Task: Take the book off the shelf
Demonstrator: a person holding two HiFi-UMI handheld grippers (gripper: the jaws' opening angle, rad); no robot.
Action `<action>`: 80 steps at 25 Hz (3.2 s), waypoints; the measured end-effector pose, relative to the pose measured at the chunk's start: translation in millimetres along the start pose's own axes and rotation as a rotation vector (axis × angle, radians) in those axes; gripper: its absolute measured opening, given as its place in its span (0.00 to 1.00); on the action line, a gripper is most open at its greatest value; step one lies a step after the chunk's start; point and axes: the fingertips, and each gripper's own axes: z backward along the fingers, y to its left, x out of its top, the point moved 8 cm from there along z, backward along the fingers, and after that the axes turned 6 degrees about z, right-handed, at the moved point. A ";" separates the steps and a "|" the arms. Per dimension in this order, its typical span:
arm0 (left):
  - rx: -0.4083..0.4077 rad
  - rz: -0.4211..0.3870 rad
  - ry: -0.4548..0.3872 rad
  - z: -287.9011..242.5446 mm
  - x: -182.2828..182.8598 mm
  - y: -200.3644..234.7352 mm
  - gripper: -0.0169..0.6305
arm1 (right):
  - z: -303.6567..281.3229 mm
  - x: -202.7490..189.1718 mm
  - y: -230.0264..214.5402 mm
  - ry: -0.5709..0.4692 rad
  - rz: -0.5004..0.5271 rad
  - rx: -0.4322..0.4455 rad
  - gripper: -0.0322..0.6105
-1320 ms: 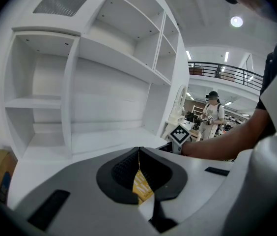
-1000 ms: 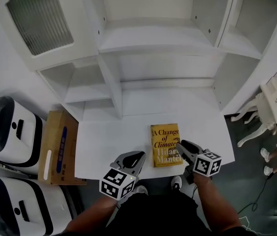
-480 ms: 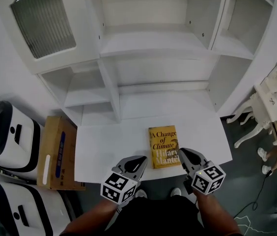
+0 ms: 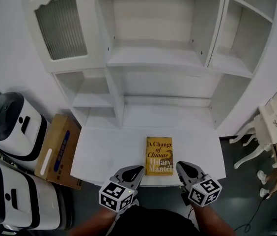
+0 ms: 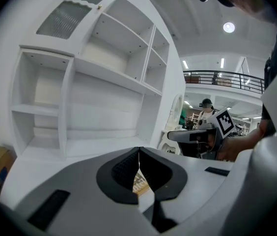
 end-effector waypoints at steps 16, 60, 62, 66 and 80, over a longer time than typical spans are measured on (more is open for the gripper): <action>0.121 0.023 -0.030 13.3 -37.9 -120.5 0.04 | 113.3 -40.2 -23.8 0.041 -0.052 0.114 0.10; 0.055 -0.002 0.053 63.6 -57.0 -89.8 0.04 | 111.2 -58.8 48.5 0.086 -0.063 0.025 0.10; 0.056 -0.001 0.053 63.1 -57.2 -89.2 0.04 | 111.1 -58.1 47.6 0.086 -0.061 0.024 0.09; 0.059 0.003 0.051 63.2 -57.7 -88.5 0.04 | 110.8 -57.4 47.5 0.089 -0.056 0.027 0.09; 0.070 0.008 0.048 62.0 -57.7 -90.0 0.04 | 111.2 -58.3 44.1 0.105 -0.045 0.041 0.09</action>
